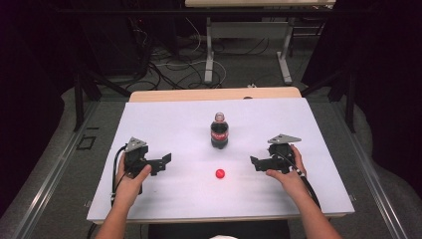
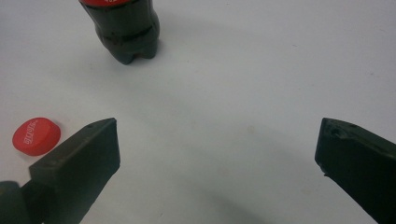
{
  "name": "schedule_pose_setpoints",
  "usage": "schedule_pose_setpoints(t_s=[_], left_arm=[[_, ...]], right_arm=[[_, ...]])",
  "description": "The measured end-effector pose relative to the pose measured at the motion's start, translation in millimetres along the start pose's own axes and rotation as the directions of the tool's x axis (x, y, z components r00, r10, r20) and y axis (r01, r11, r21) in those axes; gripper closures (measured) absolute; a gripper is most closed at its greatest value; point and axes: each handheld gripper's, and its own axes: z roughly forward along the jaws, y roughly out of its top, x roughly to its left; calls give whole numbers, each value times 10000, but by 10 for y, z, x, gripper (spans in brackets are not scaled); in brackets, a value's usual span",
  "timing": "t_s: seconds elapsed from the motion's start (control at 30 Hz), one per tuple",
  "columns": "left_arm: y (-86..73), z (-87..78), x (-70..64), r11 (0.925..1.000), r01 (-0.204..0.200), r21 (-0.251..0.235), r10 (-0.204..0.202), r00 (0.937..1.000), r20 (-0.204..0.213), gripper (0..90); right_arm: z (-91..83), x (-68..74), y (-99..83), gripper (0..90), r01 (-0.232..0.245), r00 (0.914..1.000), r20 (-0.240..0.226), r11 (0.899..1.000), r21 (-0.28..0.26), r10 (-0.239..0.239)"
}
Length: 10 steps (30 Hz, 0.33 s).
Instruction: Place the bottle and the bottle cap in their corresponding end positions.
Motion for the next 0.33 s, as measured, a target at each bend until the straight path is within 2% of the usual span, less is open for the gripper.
schedule_pose_setpoints(t_s=[0.17,0.33], left_arm=[[-51,18,109,9999,140,-30,-141,9990,-428,4],[-83,44,174,9996,-33,283,54,9973,-733,5]], right_arm=[[18,-10,-20,0,-12,10000,71,10000,52,12],[31,-51,-43,0,2,9999,151,9999,116,-4]])
